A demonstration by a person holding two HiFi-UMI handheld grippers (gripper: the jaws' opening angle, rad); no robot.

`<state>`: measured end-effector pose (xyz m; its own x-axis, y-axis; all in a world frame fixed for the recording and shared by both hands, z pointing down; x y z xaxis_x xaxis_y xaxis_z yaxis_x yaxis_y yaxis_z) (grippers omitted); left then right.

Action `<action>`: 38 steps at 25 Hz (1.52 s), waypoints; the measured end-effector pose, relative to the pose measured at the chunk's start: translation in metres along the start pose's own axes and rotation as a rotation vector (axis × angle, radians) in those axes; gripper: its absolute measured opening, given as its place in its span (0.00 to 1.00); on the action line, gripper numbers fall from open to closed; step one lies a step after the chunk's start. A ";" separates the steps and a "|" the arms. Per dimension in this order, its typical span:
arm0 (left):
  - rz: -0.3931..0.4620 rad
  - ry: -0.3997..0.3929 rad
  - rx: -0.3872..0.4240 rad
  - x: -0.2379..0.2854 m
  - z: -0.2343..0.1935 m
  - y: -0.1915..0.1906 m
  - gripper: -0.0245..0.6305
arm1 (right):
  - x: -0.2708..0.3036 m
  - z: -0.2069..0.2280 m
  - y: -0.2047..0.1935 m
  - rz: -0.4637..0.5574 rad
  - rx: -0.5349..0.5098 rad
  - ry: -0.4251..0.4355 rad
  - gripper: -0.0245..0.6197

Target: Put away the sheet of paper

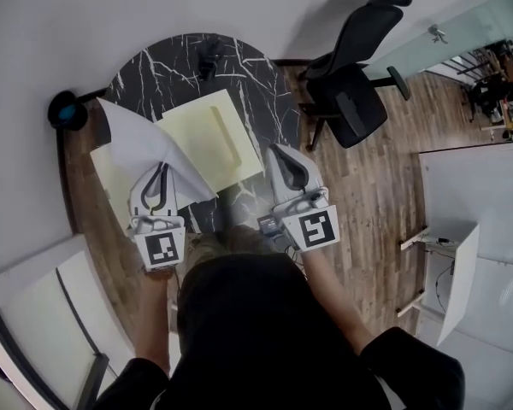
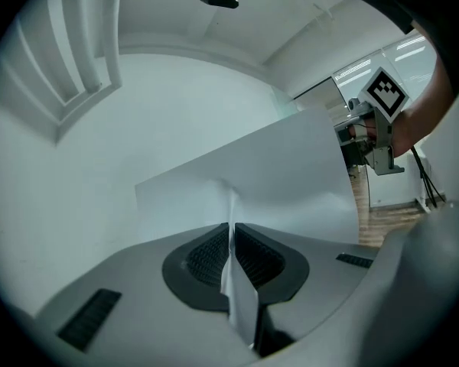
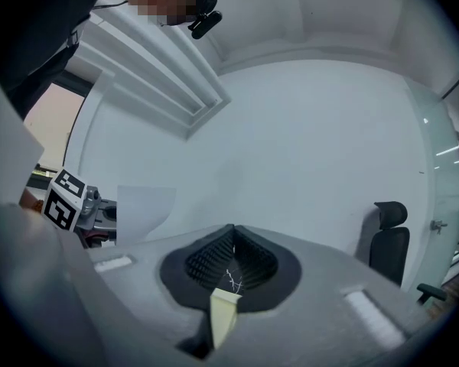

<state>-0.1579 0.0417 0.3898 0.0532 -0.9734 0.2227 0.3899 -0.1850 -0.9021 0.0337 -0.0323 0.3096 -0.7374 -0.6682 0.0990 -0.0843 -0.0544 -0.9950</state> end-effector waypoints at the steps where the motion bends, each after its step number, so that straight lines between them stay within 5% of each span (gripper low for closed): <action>1: 0.003 -0.017 0.002 0.005 0.000 -0.003 0.10 | 0.001 -0.002 0.000 -0.008 -0.010 -0.007 0.04; 14: 0.040 -0.072 0.003 0.043 -0.008 -0.019 0.10 | 0.025 0.015 -0.013 -0.050 -0.074 -0.044 0.04; 20: 0.070 -0.133 0.124 0.057 0.010 -0.021 0.10 | 0.032 0.009 -0.022 -0.067 -0.064 -0.016 0.04; 26: -0.019 -0.156 0.141 0.055 0.027 -0.057 0.10 | 0.029 0.007 -0.027 -0.055 -0.026 -0.003 0.04; 38: -0.125 -0.293 0.342 0.068 0.039 -0.116 0.10 | 0.010 0.015 -0.047 -0.048 0.004 -0.039 0.04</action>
<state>-0.1638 0.0026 0.5235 0.2250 -0.8580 0.4618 0.6877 -0.1959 -0.6991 0.0404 -0.0481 0.3574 -0.7060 -0.6931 0.1456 -0.1157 -0.0900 -0.9892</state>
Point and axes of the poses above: the fingertips, and each gripper's own axes: x forward along the fingers, z to its right, y out of its top, the point moved 2 cm from there along -x, backward along the fingers, and after that the axes turned 9 degrees about x, right-handed, at the moved point
